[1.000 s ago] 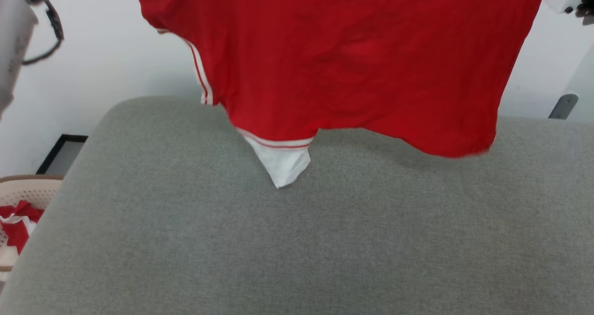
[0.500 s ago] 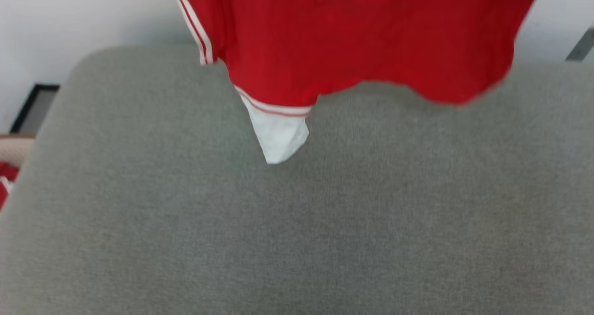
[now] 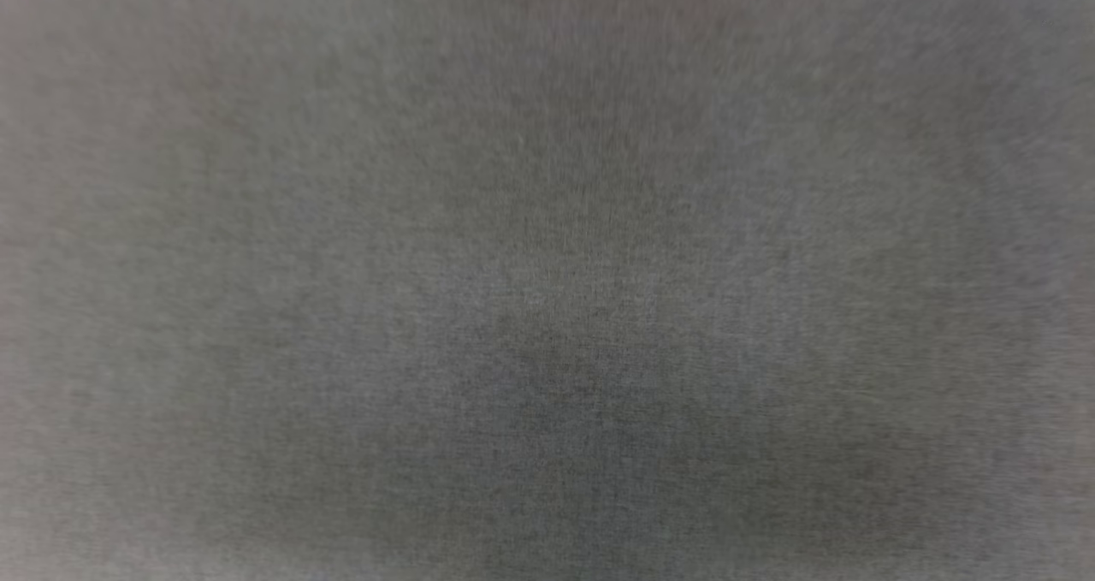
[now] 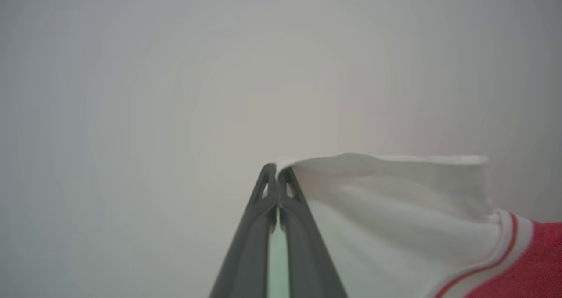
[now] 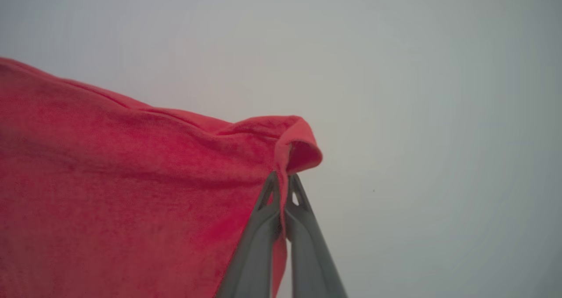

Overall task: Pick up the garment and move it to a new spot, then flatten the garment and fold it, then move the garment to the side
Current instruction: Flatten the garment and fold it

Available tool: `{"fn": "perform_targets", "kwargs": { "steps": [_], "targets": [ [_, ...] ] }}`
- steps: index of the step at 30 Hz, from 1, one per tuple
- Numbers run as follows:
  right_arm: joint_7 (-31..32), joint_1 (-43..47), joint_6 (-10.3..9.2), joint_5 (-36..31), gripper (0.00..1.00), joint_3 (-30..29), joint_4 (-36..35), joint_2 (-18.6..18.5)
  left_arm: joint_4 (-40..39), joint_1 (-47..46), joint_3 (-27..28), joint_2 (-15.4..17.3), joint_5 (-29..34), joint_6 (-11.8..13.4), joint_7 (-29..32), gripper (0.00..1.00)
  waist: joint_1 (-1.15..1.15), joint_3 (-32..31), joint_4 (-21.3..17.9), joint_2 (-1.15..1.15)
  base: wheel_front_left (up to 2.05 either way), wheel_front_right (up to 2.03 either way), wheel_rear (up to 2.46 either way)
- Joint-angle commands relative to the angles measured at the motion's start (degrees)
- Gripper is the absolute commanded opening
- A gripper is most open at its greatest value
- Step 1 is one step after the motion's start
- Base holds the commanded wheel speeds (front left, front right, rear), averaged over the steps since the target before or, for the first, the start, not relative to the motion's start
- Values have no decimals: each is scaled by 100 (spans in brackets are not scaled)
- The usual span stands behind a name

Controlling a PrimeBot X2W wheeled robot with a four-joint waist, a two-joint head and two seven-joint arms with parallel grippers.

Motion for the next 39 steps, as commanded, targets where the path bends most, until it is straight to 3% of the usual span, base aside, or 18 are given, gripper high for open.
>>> {"fn": "perform_targets", "kwargs": {
  "steps": [1, 10, 17, 23, 28, 33, 36, 39],
  "targets": [
    [-33, -94, -6, -244, 0, -138, -113, -59, 9, -65, 66, -68, -37, -66, -92, 0, 0, 1224, 134, 0, 0, 0, 0],
    [-40, 806, -6, -1106, 0, -1025, -415, -75, -406, 765, 549, -80, 8, -210, -161, 0, 0, 1574, 414, 0, 0, 0, 0],
    [-39, 1642, -6, -1171, 0, -1243, -113, -64, 31, 1940, 422, -393, -167, -523, -143, 0, 0, 1116, 604, 0, 0, 0, 0],
    [-4, 2406, -6, -797, 0, -962, -114, -87, -220, 2907, -119, -482, -638, -589, 595, 0, 0, 384, 708, 0, 0, 0, 0],
    [172, 3406, -6, -217, 0, -559, -499, -291, -1188, 3945, -837, -14, -1214, -587, 1501, 0, 0, -341, 738, 0, 0, 0, 0],
    [561, 4638, -6, 652, 0, -261, -1193, -657, -2196, 4941, -1137, 710, -1675, -585, 2012, 0, 0, -968, 692, 0, 0, 0, 0],
    [746, 5448, -6, 1124, 0, -128, -1668, -924, -2896, 5647, -1181, 1093, -1903, -369, 2192, 0, 0, -1305, 648, 0, 0, 0, 0],
    [904, 6258, -6, 1512, 0, -51, -2158, -1202, -3767, 6387, -1262, 1536, -2098, 9, 2360, 0, 0, -1584, 633, 0, 0, 0, 0]
  ]
}}
